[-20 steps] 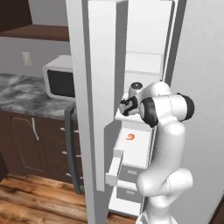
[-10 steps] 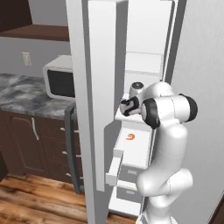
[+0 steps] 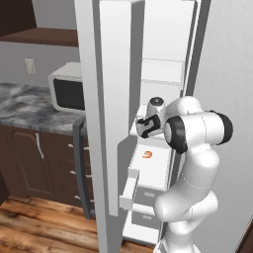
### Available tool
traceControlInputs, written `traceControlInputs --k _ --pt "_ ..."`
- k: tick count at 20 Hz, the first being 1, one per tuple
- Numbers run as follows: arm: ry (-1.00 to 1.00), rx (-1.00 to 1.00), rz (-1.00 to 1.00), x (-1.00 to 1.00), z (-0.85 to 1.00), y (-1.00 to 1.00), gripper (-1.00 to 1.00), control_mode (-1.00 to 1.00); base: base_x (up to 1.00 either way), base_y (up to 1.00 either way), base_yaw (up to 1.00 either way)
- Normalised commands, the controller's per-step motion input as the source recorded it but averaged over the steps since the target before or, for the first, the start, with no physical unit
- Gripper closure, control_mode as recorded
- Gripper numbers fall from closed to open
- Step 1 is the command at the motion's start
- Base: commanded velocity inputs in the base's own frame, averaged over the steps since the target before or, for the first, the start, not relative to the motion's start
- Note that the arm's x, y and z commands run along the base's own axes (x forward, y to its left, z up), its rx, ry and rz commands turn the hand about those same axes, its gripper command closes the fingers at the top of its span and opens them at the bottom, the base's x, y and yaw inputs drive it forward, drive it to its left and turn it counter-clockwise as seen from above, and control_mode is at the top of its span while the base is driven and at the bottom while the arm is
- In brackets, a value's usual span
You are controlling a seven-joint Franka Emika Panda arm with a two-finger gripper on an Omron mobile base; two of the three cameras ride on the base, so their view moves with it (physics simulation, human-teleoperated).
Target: Store the hot dog in the freezer for long-term storage. Close the freezer door after placing the cooked food.
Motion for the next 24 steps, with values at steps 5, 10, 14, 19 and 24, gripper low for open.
traceControlInputs --k 5,10,14,19,24 --pt "0.00 0.00 0.00 -0.25 0.00 0.22 -1.00 -1.00 0.00 0.00 0.00" --pt "0.00 0.00 0.00 -0.23 0.00 0.07 -1.00 -1.00 0.00 0.00 0.00" --pt "0.00 0.00 0.00 -0.54 0.00 0.00 -1.00 -1.00 0.00 0.00 0.00" --pt "-0.04 0.00 0.00 -0.76 0.09 0.00 -1.00 -1.00 0.00 0.00 0.00" --pt "-0.01 0.00 0.00 -0.85 0.55 0.00 -1.00 -1.00 0.00 0.00 0.00"
